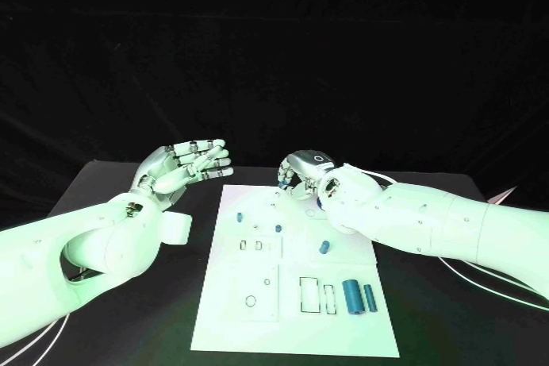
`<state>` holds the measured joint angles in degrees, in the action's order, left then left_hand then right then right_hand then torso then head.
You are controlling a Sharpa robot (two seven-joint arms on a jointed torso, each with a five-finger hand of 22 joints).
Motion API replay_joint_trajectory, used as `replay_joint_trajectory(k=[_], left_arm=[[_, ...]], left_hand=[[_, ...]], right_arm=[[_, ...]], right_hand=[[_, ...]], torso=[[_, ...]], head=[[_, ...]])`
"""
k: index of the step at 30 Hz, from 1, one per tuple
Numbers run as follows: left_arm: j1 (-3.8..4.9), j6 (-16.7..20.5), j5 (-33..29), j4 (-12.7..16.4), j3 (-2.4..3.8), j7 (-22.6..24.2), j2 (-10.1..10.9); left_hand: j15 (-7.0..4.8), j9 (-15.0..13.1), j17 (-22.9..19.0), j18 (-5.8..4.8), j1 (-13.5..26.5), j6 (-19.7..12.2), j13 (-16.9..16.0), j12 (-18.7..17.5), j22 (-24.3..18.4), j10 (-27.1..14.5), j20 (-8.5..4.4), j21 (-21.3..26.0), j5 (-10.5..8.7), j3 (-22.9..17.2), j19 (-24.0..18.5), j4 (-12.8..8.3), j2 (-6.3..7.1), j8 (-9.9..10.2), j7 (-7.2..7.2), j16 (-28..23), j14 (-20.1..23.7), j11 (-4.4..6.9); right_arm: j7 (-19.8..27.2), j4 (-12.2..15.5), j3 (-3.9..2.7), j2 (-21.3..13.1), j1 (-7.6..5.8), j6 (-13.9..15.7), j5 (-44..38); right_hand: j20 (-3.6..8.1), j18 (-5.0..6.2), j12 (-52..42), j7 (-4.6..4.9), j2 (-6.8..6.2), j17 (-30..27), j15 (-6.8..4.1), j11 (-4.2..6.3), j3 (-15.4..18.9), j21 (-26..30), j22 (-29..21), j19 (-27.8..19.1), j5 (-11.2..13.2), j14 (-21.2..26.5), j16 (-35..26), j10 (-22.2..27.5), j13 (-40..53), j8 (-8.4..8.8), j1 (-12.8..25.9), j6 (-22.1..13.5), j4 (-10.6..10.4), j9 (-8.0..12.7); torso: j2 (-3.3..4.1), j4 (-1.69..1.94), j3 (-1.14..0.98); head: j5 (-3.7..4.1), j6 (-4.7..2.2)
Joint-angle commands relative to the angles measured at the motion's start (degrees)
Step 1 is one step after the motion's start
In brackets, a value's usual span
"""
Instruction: Assemble the parts on the task board
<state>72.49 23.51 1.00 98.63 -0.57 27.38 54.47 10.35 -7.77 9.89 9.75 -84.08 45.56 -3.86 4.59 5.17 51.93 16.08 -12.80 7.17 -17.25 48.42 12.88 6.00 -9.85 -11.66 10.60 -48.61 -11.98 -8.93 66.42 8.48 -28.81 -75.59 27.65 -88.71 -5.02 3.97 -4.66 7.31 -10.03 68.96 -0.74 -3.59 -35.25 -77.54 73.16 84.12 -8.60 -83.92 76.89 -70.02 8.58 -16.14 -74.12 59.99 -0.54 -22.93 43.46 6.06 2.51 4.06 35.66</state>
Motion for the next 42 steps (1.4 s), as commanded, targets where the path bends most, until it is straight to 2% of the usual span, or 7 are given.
replay_joint_trajectory(k=[1,10,17,21,25,42], left_arm=[[0.15,-0.88,0.28,0.13,0.06,0.36,-0.17],[0.26,-0.90,0.28,0.08,0.06,0.36,-0.30],[0.32,-0.91,0.28,0.01,0.06,0.32,-0.44],[0.44,-0.92,0.28,0.02,0.06,0.31,-0.48],[0.57,-0.92,0.28,0.00,0.06,0.31,-0.51],[0.93,-0.91,0.28,-0.14,0.06,0.23,-0.66]], left_hand=[[-0.01,0.00,0.05,0.68,0.03,0.02,0.07,-0.21,-0.06,0.17,-0.05,-0.30,-0.26,-0.21,0.43,-0.07,0.52,-0.15,-2.77,-0.22,0.25,-0.21],[-0.01,0.00,0.05,0.68,0.03,0.02,0.07,-0.21,-0.06,0.17,-0.05,-0.30,-0.26,-0.21,0.43,-0.07,0.52,-0.15,-2.77,-0.22,0.25,-0.21],[0.00,0.01,0.10,0.68,-0.01,-0.02,0.07,-0.27,-0.08,0.14,-0.05,-0.30,-0.25,-0.26,0.45,-0.12,0.53,-0.14,-2.77,-0.23,0.27,-0.22],[0.00,0.01,0.10,0.68,-0.01,-0.02,0.07,-0.27,-0.08,0.14,-0.05,-0.30,-0.25,-0.26,0.45,-0.12,0.53,-0.14,-2.77,-0.23,0.27,-0.22],[0.00,0.01,0.10,0.68,-0.01,-0.02,0.07,-0.27,-0.08,0.14,-0.05,-0.30,-0.25,-0.26,0.45,-0.12,0.53,-0.14,-2.77,-0.23,0.27,-0.22],[0.00,0.02,0.13,0.68,-0.03,-0.03,0.07,-0.31,-0.08,0.13,-0.05,-0.31,-0.25,-0.28,0.47,-0.15,0.53,-0.14,-2.77,-0.24,0.28,-0.22]], right_arm=[[-0.20,-0.63,0.01,0.43,0.11,-0.98,0.26],[0.14,-1.62,0.05,1.36,0.43,-2.20,0.46],[0.35,-1.79,0.08,1.75,0.75,-2.99,0.53],[0.47,-1.72,0.10,1.82,0.89,-3.78,0.57],[0.59,-1.71,0.13,1.91,1.00,-4.19,0.59],[-0.24,-2.94,0.16,2.89,1.17,-3.35,0.13]], right_hand=[[0.39,-0.35,0.02,-0.12,0.05,-0.04,-0.32,-0.09,-0.04,-0.09,-0.09,0.07,-0.41,-2.43,0.26,-0.37,-0.01,-0.16,0.48,-0.21,0.02,-0.98],[0.36,-0.35,0.13,-0.06,-0.06,0.00,-0.28,-0.16,-0.01,-0.12,-0.05,0.05,-0.44,-2.44,0.33,-0.31,-0.03,-0.14,0.72,-0.41,-0.06,-1.12],[0.36,-0.35,0.13,-0.06,-0.06,0.00,-0.28,-0.16,-0.01,-0.12,-0.05,0.05,-0.44,-2.44,0.33,-0.31,-0.03,-0.14,0.72,-0.41,-0.06,-1.12],[0.34,-0.35,0.20,-0.04,-0.16,-0.06,-0.25,-0.19,0.03,-0.11,-0.05,0.02,-0.42,-2.42,0.33,-0.28,-0.03,-0.13,0.91,-0.53,-0.13,-1.23],[0.34,-0.35,0.20,-0.04,-0.16,-0.06,-0.25,-0.19,0.03,-0.11,-0.05,0.02,-0.42,-2.42,0.33,-0.28,-0.03,-0.13,0.91,-0.53,-0.13,-1.23],[0.27,-0.33,0.47,0.08,-0.31,-0.15,-0.16,-0.30,-0.01,-0.07,-0.08,-0.06,-0.42,-2.40,0.36,-0.01,-0.09,-0.01,1.22,-1.01,-0.24,-1.44]], torso=[[0.03,-0.03,-0.05],[0.08,-0.08,-0.04],[0.11,-0.03,-0.04],[0.16,-0.01,0.04],[0.17,-0.05,0.01],[0.19,-0.03,0.08]], head=[[-0.12,0.11],[-0.29,0.35],[-0.30,0.45],[-0.37,0.58],[-0.47,0.69],[-0.50,0.50]])
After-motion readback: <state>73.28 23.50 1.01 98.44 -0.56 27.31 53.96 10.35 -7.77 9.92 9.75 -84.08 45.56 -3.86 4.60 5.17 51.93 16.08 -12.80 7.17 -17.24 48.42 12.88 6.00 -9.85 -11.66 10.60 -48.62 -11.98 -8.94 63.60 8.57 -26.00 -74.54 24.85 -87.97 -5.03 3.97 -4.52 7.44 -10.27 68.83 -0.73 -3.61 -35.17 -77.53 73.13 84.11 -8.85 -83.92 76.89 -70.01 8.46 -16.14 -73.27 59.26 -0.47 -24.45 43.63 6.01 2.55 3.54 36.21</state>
